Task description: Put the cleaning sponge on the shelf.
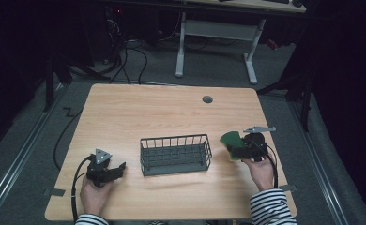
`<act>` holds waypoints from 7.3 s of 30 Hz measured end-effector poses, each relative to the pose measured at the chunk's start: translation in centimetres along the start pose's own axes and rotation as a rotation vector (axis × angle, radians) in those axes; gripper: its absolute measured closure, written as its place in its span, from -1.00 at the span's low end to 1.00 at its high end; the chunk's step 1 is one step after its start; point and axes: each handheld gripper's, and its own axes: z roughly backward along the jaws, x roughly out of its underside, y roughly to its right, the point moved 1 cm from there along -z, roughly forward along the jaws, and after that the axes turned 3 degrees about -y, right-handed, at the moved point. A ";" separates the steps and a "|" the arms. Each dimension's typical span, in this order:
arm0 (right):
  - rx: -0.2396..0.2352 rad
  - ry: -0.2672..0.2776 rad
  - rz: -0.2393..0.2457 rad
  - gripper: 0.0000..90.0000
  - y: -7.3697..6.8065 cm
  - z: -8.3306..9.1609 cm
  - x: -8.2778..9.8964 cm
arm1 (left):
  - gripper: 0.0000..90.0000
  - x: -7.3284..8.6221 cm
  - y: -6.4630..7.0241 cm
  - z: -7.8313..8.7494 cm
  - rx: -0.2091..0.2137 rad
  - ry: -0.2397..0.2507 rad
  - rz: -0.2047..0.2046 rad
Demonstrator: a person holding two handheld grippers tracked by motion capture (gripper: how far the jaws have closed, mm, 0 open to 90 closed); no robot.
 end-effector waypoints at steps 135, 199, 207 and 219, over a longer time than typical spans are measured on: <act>-0.172 -0.025 0.274 -0.43 -12.1 -3.4 -4.5 | -0.38 0.0 0.0 0.0 0.001 0.000 -0.001; -0.035 0.160 -0.120 -0.28 1.1 0.6 6.1 | -0.37 0.0 0.0 0.0 -0.004 0.001 0.004; 0.018 0.161 -0.132 -0.26 1.5 0.0 7.9 | -0.37 0.0 0.0 0.0 -0.005 0.001 0.005; 0.147 0.075 -0.029 -0.29 -0.1 -2.3 9.6 | -0.37 0.0 0.0 0.0 -0.005 0.000 0.007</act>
